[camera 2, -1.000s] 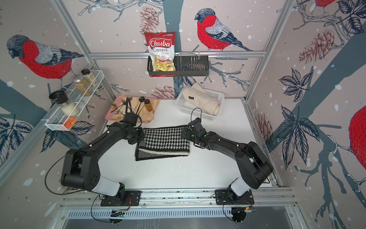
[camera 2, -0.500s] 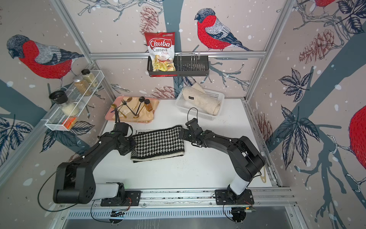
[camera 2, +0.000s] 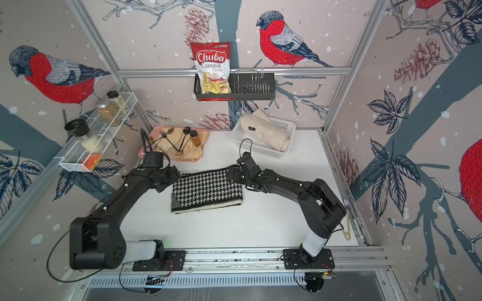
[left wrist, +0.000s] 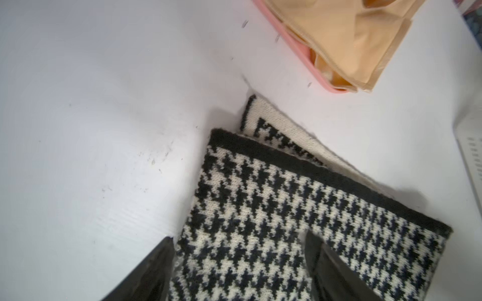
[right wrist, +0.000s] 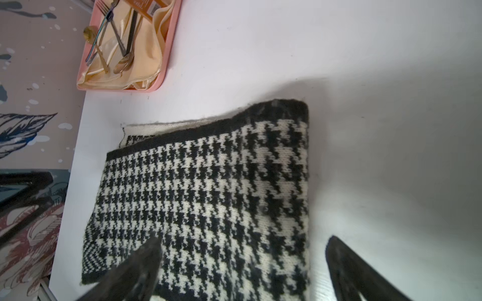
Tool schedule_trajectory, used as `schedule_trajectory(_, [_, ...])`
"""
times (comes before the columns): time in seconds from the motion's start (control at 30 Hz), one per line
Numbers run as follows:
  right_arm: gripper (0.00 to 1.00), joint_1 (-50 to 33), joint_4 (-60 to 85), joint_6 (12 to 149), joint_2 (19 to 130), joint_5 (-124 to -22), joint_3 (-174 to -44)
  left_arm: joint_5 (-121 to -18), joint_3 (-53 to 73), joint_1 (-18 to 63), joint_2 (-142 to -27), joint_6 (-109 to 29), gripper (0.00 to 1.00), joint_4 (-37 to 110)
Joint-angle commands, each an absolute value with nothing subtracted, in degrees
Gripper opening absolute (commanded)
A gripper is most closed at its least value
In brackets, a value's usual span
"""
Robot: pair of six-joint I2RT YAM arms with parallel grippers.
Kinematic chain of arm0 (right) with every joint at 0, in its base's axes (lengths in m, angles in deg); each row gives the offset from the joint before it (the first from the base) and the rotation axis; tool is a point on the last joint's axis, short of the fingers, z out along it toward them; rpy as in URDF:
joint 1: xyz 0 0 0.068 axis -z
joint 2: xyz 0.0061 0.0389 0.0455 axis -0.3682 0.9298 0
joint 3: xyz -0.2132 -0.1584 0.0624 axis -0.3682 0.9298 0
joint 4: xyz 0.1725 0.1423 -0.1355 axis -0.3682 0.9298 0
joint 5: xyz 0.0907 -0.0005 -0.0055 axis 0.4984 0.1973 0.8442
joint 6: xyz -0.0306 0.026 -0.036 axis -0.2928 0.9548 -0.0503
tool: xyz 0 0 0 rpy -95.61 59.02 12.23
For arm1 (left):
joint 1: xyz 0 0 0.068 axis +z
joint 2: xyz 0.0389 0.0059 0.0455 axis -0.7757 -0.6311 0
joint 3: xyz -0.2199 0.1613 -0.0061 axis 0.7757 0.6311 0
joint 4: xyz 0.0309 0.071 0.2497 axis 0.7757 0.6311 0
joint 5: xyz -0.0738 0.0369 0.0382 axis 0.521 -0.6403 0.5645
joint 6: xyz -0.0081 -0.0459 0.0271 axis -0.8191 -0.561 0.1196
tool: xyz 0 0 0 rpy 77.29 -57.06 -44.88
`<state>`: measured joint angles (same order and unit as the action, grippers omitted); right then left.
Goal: Roll up the scarf and place it into the basket
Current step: Fold the scarf at the center of the board.
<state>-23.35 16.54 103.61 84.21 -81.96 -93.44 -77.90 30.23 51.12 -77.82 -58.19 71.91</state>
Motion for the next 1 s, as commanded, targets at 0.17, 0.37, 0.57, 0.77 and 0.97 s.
schedule_trajectory(0.17, [0.39,-23.6,15.5,103.2,90.7,-78.9,-96.7,-64.4,35.1,47.8,-78.1,-59.0,0.0,60.9])
schedule_trajectory(0.37, [0.51,-22.3,13.0,103.6,86.1,-81.6,-90.7,-59.5,32.9,36.5,-84.1,-61.0,0.0,51.5])
schedule_trajectory(0.57, [0.49,-19.0,12.1,101.9,90.1,-78.1,-89.4,-57.9,27.9,29.4,-93.1,-64.3,0.0,44.2])
schedule_trajectory(0.77, [0.46,-18.0,13.9,101.6,90.3,-79.8,-89.0,-52.9,26.2,25.3,-100.5,-67.1,0.0,34.1])
schedule_trajectory(0.97, [0.45,-17.4,14.0,102.7,87.8,-80.7,-84.6,-54.2,20.6,21.2,-108.6,-67.5,0.0,34.7])
